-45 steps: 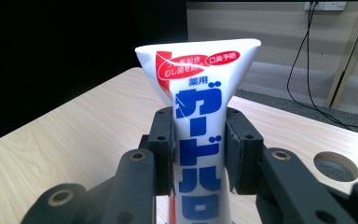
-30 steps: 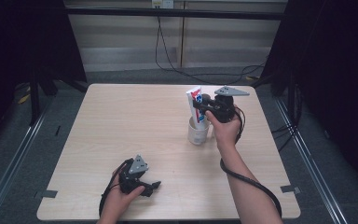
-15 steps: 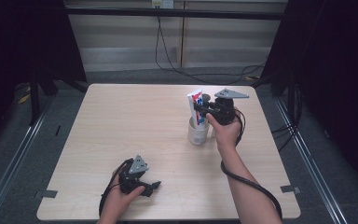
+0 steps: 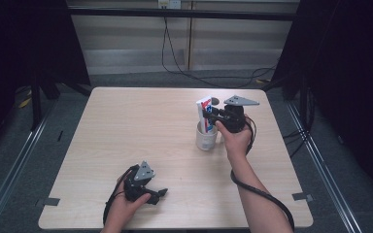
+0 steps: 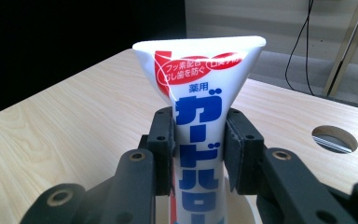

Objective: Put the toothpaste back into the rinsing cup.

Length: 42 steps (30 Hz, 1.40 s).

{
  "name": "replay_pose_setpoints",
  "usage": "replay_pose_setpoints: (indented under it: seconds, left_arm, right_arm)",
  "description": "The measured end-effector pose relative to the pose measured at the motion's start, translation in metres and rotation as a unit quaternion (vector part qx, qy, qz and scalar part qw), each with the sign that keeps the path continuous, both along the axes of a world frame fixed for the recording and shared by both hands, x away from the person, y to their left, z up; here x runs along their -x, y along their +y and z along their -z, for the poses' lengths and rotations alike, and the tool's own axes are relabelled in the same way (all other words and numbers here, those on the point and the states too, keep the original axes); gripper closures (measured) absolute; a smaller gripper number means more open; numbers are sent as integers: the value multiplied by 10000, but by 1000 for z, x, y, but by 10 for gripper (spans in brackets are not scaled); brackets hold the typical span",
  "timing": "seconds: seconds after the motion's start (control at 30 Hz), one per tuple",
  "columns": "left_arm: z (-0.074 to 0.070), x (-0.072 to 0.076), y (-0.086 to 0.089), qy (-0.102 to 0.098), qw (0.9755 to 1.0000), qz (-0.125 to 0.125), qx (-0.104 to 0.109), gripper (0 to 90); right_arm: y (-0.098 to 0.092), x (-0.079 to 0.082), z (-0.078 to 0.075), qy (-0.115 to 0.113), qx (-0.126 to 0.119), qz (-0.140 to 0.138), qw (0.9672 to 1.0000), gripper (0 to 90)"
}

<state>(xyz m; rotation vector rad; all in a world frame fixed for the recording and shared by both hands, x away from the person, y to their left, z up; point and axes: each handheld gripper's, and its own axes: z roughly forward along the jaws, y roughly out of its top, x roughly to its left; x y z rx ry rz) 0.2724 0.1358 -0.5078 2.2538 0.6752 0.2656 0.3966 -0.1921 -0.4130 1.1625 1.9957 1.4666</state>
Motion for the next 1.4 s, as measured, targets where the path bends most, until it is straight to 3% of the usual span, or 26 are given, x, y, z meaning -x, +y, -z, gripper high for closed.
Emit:
replay_pose_setpoints:
  seconds: [1.4]
  left_arm:
    - [0, 0, 0, 6, 10000, 6, 9, 146]
  right_arm:
    - [-3, 13, 19, 129, 159, -54, 9998, 669]
